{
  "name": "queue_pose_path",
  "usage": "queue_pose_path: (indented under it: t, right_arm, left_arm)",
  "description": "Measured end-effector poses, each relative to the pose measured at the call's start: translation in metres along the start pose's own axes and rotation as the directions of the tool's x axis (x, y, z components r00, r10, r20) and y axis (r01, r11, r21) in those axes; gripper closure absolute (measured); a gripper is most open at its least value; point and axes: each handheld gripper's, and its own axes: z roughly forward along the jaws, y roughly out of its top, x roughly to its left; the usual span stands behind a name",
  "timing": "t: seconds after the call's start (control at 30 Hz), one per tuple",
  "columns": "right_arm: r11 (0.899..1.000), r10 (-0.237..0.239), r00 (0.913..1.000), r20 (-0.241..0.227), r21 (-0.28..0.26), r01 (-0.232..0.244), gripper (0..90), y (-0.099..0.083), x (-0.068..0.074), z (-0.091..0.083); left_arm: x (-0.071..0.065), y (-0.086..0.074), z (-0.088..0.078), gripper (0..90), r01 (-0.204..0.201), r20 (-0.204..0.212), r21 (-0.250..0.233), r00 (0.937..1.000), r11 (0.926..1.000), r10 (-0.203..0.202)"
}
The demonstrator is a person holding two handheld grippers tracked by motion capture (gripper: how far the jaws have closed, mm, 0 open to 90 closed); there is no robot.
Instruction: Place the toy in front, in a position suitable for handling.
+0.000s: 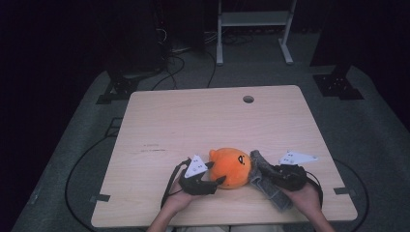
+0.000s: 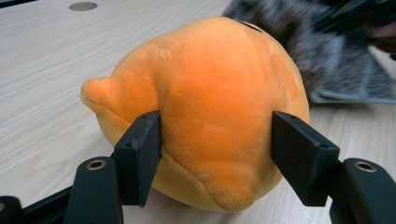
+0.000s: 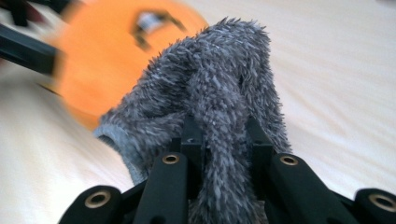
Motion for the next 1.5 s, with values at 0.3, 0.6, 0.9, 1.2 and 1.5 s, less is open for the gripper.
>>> queue_pose_path:
  t: [0.3,0.6,0.9,1.2,1.5]
  right_arm:
    - [0.973,-0.226,0.9739,-0.016,-0.058,0.225,73.9,0.013,0.047,0.014]
    - [0.99,-0.136,0.9906,0.013,-0.045,0.137,73.9,0.005,0.027,0.006]
    - [0.98,-0.195,0.9809,0.005,-0.042,0.195,74.2,0.01,0.036,0.01]
    - [0.985,-0.137,0.9903,-0.024,-0.111,0.133,74.2,0.019,0.027,0.0]
    - [0.983,-0.173,0.9843,-0.034,-0.063,0.171,74.1,0.013,0.032,0.011]
  left_arm:
    - [-0.001,0.002,0.002,32.9,-0.001,0.043,-0.013,0.9991,0.9999,0.002]
    - [-0.004,0.002,0.004,36.5,-0.024,0.031,-0.001,0.9992,0.9997,0.024]
    - [-0.001,0.0,0.005,37.7,-0.016,0.023,0.004,0.9996,0.9999,0.016]
    - [-0.006,-0.001,0.009,38.6,-0.062,0.01,0.011,0.998,0.998,0.062]
    - [-0.012,0.006,0.005,23.1,-0.062,0.01,-0.078,0.998,0.995,0.063]
